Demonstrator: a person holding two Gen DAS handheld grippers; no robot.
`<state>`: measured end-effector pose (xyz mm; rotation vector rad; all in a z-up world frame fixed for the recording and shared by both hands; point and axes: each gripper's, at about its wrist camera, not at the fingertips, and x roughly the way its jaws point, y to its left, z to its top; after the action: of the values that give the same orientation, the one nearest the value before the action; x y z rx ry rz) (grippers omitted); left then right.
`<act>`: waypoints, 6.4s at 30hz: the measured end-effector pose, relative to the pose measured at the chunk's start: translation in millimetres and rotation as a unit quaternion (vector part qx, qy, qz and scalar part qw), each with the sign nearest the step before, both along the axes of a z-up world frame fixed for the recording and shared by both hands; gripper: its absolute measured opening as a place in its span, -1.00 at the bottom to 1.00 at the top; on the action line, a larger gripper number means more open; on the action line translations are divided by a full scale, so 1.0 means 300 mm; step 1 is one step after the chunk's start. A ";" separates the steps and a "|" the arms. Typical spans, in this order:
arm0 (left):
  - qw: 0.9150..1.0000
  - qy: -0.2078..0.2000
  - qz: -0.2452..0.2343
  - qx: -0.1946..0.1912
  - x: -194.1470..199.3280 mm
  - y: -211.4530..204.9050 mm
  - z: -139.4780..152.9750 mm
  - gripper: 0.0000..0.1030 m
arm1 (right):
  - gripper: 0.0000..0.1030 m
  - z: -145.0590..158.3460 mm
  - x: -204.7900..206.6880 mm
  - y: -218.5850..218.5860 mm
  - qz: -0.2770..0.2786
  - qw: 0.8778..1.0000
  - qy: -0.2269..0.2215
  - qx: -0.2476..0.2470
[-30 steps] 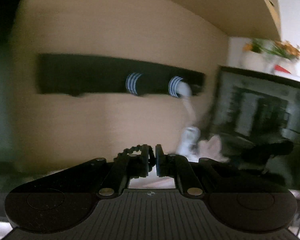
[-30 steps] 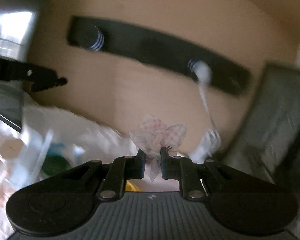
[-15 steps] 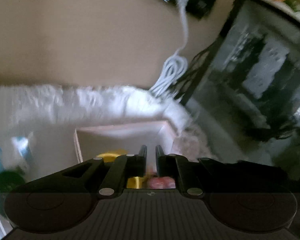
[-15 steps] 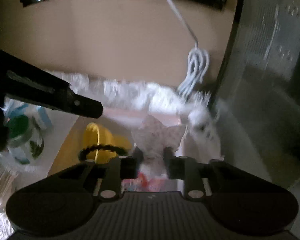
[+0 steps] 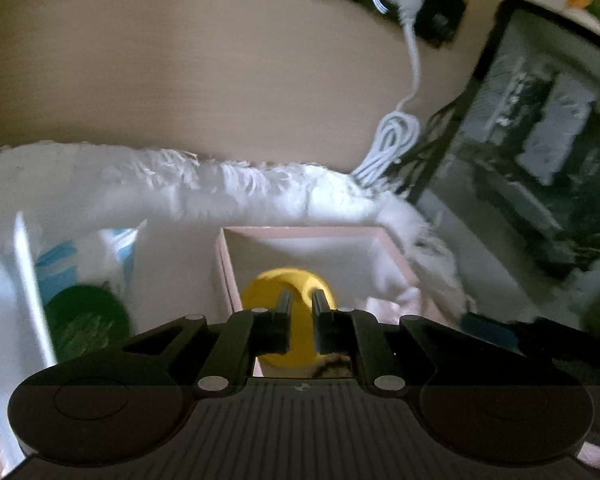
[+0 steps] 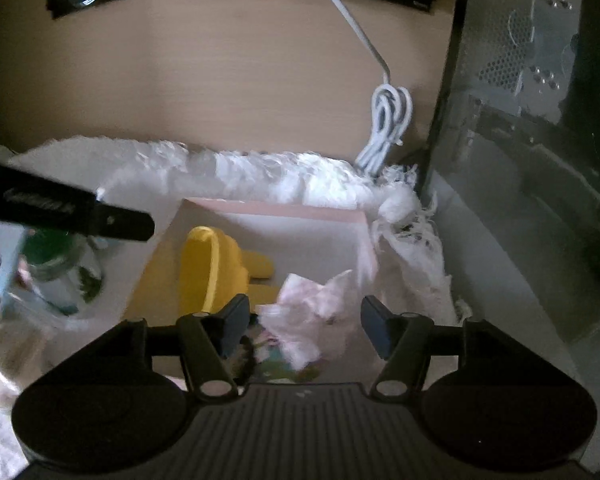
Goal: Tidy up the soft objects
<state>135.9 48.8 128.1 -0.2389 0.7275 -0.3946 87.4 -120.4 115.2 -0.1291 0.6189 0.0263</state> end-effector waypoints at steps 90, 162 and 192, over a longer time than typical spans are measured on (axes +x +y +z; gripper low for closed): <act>0.967 -0.048 -0.019 0.248 -0.372 0.074 -0.178 -0.56 | 0.04 -0.312 -0.382 0.164 0.114 0.989 0.092 0.009; 0.982 -0.045 0.085 0.163 -0.400 0.294 -0.119 0.21 | 1.00 -0.377 -0.345 0.120 0.067 0.994 0.055 0.067; 0.990 0.033 0.093 0.100 -0.245 0.344 -0.187 0.48 | 0.47 -0.262 -0.177 0.221 0.156 0.984 0.081 0.027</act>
<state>62.4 152.1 72.0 -0.1286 0.7963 -0.1362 34.4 -54.2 36.5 -0.1722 0.7546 0.3585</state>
